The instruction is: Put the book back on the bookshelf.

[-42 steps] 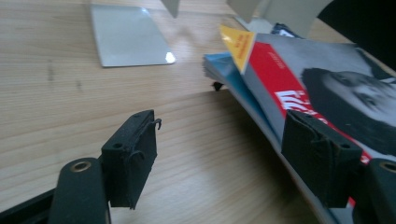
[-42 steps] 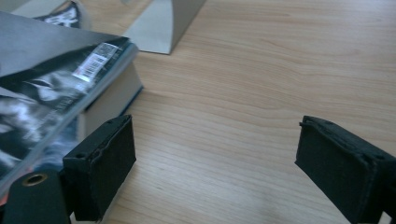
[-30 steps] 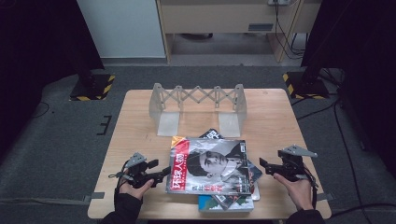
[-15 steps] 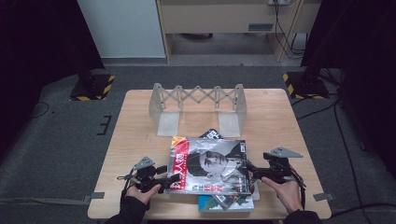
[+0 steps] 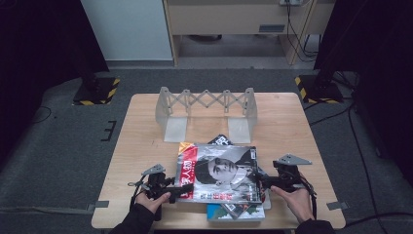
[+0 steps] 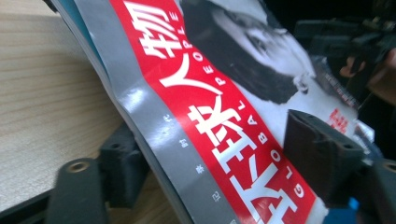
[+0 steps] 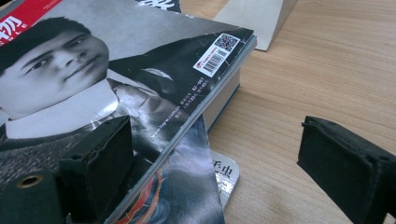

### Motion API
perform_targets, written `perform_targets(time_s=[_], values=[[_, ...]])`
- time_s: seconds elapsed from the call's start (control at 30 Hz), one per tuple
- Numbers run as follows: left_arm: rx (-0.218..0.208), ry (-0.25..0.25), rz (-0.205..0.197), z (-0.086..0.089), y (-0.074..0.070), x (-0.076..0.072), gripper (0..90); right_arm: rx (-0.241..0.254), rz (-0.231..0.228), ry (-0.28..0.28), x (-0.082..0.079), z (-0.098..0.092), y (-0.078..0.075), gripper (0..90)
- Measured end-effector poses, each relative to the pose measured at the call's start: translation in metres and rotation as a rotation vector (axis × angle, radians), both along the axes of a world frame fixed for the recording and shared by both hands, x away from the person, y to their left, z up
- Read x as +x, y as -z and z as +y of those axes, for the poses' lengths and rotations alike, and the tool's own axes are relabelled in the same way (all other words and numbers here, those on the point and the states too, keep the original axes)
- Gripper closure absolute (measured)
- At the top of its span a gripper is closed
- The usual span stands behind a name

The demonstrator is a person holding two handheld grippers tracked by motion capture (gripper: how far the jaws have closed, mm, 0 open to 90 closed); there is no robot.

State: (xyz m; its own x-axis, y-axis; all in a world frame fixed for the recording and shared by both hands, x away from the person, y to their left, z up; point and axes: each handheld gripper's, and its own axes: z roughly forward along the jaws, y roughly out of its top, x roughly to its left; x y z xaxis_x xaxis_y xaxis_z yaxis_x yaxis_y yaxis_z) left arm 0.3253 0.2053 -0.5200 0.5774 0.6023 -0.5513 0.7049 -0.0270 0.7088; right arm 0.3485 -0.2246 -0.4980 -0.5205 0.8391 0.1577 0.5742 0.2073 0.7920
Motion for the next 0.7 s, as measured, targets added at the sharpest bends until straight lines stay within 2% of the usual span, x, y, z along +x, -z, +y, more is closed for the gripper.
perform_targets(time_s=[0.1, 0.2, 0.23, 0.37, 0.4, 0.47, 0.53, 0.63, 0.67, 0.7], values=[[-0.040, -0.014, -0.017, 0.004, -0.008, 0.000, 36.0, 0.009, 0.004, 0.002, 0.000, 0.001, 0.001, 10.5], [-0.056, -0.021, -0.065, 0.003, -0.014, -0.002, 36.9, 0.012, 0.004, 0.002, 0.000, 0.000, 0.001, 10.2], [-0.056, -0.021, -0.065, 0.003, -0.014, -0.002, 37.3, 0.012, 0.004, 0.002, 0.000, 0.000, 0.001, 10.2], [-0.113, -0.040, -0.099, 0.004, -0.018, -0.001, 41.5, 0.028, 0.006, 0.007, 0.000, 0.000, 0.002, 10.1], [-0.125, -0.044, -0.094, 0.004, -0.018, 0.000, 41.3, 0.030, 0.006, 0.007, 0.000, -0.001, 0.003, 10.0], [-0.116, -0.051, -0.097, 0.002, -0.017, 0.003, 41.9, 0.029, 0.005, 0.007, 0.000, -0.001, 0.003, 10.0], [-0.099, -0.036, -0.096, -0.001, -0.016, 0.007, 40.4, 0.029, 0.004, 0.008, 0.000, 0.000, 0.003, 10.0], [-0.120, -0.028, -0.085, -0.005, -0.014, 0.010, 40.0, 0.034, 0.007, 0.008, 0.001, 0.000, 0.003, 9.8], [-0.146, -0.024, -0.074, -0.004, -0.015, 0.011, 41.6, 0.035, 0.006, 0.009, 0.001, -0.001, 0.003, 9.7], [-0.146, -0.024, -0.074, -0.004, -0.015, 0.011, 41.6, 0.035, 0.006, 0.009, 0.001, -0.001, 0.003, 9.7]])
